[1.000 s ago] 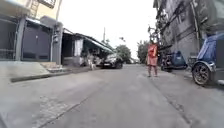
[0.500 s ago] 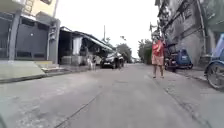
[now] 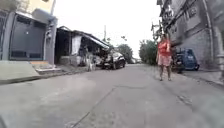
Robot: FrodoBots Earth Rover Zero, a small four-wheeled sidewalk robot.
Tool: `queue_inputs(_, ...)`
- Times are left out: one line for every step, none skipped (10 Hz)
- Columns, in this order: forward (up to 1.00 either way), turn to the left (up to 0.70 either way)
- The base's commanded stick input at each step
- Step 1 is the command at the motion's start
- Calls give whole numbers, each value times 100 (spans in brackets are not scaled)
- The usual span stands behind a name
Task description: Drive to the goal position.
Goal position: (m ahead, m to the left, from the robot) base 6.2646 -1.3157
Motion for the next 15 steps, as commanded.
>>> queue_inputs(100, -3)
queue_inputs(100, 0)
queue_inputs(100, 0)
queue_inputs(100, 1)
queue_inputs(100, 3)
queue_inputs(100, 9)
queue_inputs(100, 11)
queue_inputs(100, 9)
queue_inputs(100, 3)
queue_inputs(100, 0)
queue_inputs(100, 0)
queue_inputs(100, -21)
queue_inputs(100, -40)
queue_inputs(100, -40)
queue_inputs(100, -40)
